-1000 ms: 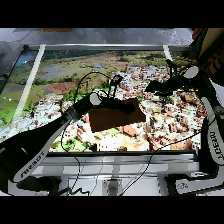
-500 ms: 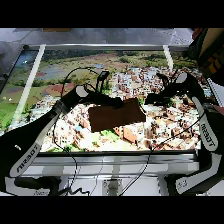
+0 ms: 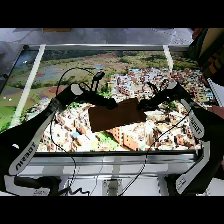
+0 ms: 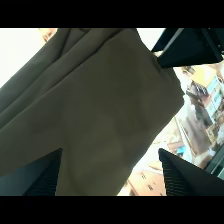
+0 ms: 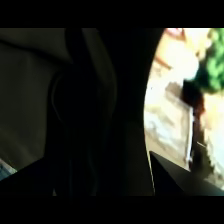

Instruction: Fold the clothes and pants, and hang the long-sleeved shirts on hangers.

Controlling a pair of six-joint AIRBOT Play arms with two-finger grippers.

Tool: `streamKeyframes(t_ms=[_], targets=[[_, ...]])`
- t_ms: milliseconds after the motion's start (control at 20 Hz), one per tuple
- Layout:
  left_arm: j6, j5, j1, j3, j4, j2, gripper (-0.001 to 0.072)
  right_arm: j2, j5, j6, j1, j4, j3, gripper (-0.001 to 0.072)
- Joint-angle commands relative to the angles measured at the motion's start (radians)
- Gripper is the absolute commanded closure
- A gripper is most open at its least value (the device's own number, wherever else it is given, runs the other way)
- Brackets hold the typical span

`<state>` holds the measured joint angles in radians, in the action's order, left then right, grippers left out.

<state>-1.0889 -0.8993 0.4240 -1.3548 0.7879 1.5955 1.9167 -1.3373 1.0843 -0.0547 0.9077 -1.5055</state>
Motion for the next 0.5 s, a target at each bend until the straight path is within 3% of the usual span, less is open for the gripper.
streamKeyframes(t_ms=[0, 50, 100, 200, 350, 450], targets=[[0.0, -0.003, -0.002, 0.0, 0.005, 0.0, 0.0021, 0.012, 0.058, -0.04, -0.014, 0.043, -0.027, 0.0214], [0.0, -0.003, -0.002, 0.0, 0.005, 0.0, 0.0021, 0.011, 0.071, -0.031, -0.019, 0.09, -0.052, 0.0493], [0.0, -0.003, -0.002, 0.0, 0.005, 0.0, 0.0021, 0.011, 0.064, -0.004, -0.028, 0.134, -0.089, 0.0675], [0.0, -0.003, -0.002, 0.0, 0.005, 0.0, 0.0021, 0.011, 0.01, 0.044, -0.051, 0.174, -0.154, 0.0698], [0.0, -0.003, -0.002, 0.0, 0.005, 0.0, 0.0021, 0.011, -0.119, 0.036, -0.106, 0.155, -0.217, 0.07], [0.0, -0.003, -0.002, 0.0, 0.005, 0.0, 0.0021, 0.011, -0.209, -0.078, -0.154, 0.034, -0.207, 0.07]])
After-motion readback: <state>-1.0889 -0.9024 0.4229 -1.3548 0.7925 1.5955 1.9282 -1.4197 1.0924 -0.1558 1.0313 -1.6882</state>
